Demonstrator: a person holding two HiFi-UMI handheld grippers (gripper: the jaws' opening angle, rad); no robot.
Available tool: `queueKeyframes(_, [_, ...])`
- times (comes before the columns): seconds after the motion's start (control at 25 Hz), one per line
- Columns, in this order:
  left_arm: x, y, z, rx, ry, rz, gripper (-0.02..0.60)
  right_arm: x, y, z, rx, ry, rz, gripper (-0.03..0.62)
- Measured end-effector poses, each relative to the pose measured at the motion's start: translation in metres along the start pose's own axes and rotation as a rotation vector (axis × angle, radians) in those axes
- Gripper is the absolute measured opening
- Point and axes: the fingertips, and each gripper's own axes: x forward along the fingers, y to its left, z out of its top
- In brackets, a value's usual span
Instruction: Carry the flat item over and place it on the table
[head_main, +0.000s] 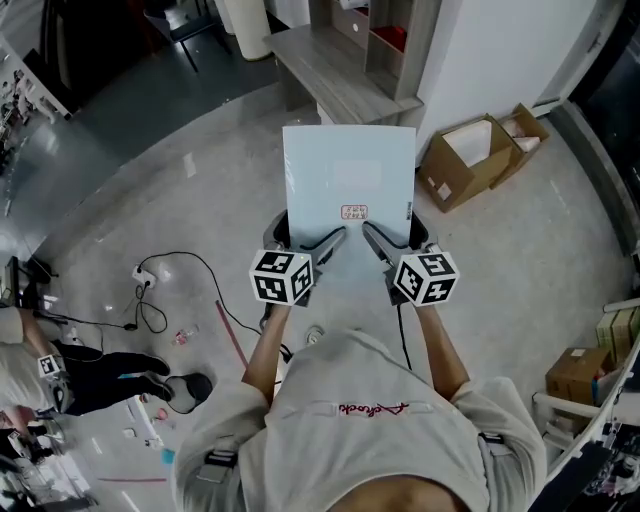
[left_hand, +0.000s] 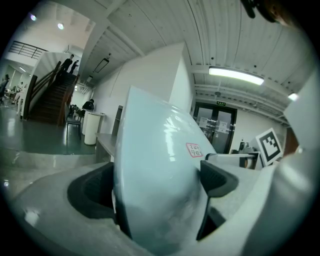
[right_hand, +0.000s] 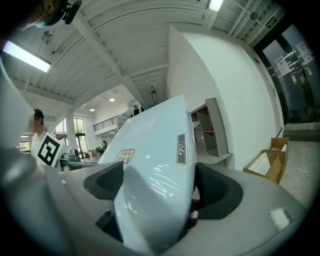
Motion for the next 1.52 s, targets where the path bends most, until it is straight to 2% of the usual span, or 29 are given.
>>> queueKeyframes(0.28, [0.004,-0.015,0.007,0.023,-0.023,0.022,0.543,-0.008,-0.01,0.01,-0.003,-0.026,0.025,0.459])
queueKeyframes(0.84, [0.026,-0.043,-0.012,0.0,-0.019,0.066,0.543,-0.023,-0.046,0.0,0.0,0.003,0.067,0.459])
queueKeyframes(1.12, [0.037,-0.034,-0.014,-0.011,-0.022,0.07,0.543,-0.009,-0.053,-0.002,-0.004,0.009,0.073,0.459])
queueKeyframes(1.52, [0.074,0.018,0.004,-0.021,-0.03,0.067,0.543,0.055,-0.063,0.011,-0.019,0.012,0.068,0.459])
